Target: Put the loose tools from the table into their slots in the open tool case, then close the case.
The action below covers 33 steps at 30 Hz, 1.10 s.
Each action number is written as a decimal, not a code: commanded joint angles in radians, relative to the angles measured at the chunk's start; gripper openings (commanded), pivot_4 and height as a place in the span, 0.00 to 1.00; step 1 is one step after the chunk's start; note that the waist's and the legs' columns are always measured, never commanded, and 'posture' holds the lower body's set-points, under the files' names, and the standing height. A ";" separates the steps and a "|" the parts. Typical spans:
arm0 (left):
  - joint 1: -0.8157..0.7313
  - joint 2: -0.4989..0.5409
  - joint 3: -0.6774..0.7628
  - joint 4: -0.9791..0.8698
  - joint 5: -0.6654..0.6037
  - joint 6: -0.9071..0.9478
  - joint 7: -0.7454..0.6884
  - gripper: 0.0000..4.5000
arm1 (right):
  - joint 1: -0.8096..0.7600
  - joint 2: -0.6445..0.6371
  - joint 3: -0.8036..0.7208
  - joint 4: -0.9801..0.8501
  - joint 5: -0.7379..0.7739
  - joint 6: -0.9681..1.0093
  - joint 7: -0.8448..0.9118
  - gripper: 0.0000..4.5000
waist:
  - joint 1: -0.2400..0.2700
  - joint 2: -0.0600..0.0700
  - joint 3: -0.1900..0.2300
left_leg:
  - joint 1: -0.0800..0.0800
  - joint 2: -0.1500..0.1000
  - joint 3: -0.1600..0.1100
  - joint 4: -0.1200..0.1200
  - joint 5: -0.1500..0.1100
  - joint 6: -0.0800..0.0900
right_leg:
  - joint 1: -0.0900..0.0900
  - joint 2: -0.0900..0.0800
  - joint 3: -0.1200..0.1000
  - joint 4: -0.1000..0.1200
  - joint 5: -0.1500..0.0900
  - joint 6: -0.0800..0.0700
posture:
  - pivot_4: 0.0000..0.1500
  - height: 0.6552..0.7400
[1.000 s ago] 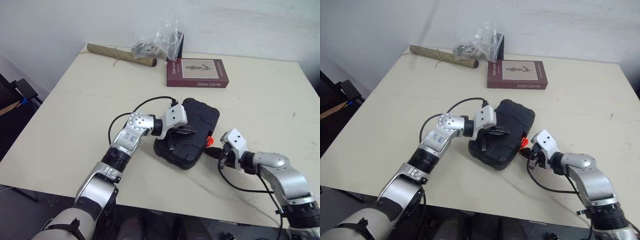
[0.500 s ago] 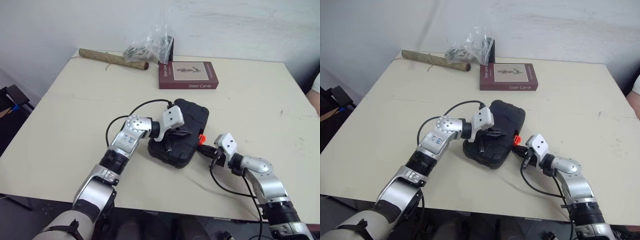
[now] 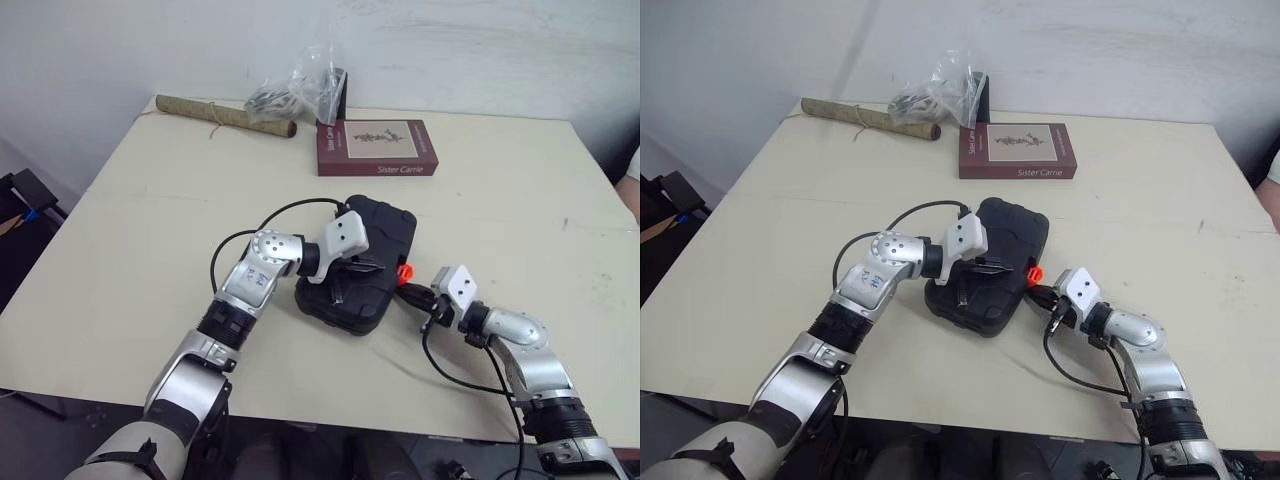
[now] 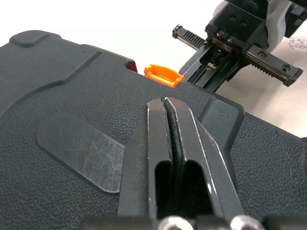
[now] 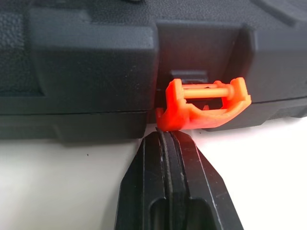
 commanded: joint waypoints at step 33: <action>0.140 0.025 0.061 -0.005 -0.077 -0.120 -0.036 0.06 | -0.104 -0.180 -0.104 -0.226 0.129 0.268 0.154 0.00 | -0.002 0.004 0.001 | 0.006 0.000 0.000 -0.015 0.004 -0.005 | 0.002 0.000 0.000 -0.007 0.000 -0.001 | 1.00 1.00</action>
